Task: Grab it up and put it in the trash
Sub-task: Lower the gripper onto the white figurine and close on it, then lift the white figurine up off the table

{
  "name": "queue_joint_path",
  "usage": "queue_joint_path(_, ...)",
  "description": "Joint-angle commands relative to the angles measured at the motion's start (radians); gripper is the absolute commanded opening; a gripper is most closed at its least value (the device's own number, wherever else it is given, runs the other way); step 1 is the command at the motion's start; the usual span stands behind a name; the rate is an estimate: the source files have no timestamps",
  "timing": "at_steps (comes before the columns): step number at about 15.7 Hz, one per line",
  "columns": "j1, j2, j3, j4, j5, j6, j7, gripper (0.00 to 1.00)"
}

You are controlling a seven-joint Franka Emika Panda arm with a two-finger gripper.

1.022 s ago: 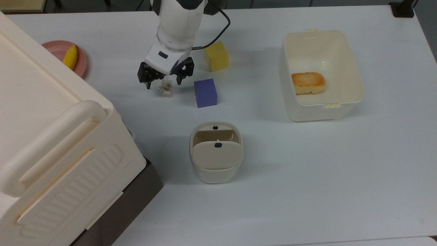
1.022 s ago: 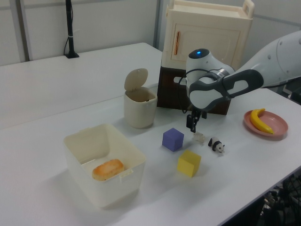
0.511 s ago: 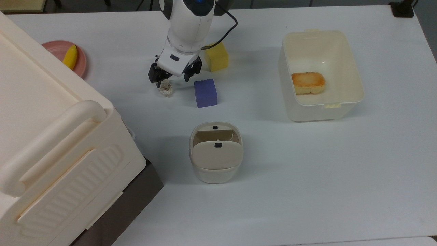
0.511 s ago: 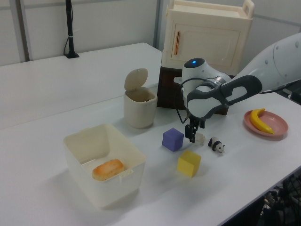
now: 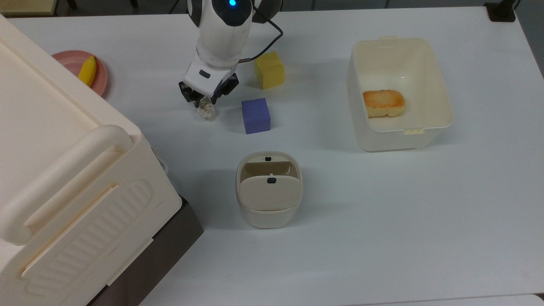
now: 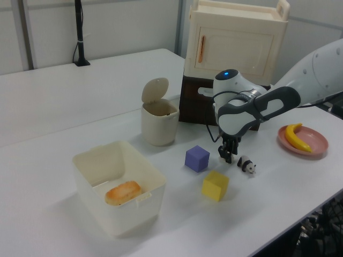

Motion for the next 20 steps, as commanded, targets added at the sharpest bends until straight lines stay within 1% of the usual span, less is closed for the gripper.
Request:
queue_joint_path(1, -0.014, -0.011, 0.000, -0.006, -0.008, 0.001, -0.039, 0.00)
queue_joint_path(6, -0.015, -0.013, 0.000, 0.000, -0.004, 0.000, -0.045, 0.00)
queue_joint_path(8, -0.017, -0.013, 0.000, 0.041, 0.013, -0.031, -0.041, 0.00)
queue_joint_path(10, -0.014, -0.010, 0.000, 0.150, 0.071, -0.127, -0.044, 0.00)
queue_joint_path(11, -0.012, -0.010, 0.000, 0.246, 0.115, -0.214, -0.045, 0.00)
queue_joint_path(12, -0.008, -0.011, 0.002, 0.305, 0.137, -0.273, -0.045, 0.00)
queue_joint_path(14, -0.001, -0.010, 0.014, 0.406, 0.154, -0.367, -0.041, 0.00)
queue_joint_path(15, 0.000, -0.010, 0.029, 0.448, 0.165, -0.399, -0.028, 0.00)
queue_joint_path(17, 0.000, -0.002, 0.049, 0.502, 0.160, -0.425, 0.001, 0.00)
queue_joint_path(19, 0.000, 0.018, 0.063, 0.531, 0.150, -0.454, 0.004, 0.00)
queue_joint_path(20, 0.000, 0.039, 0.063, 0.564, 0.153, -0.462, 0.014, 0.00)
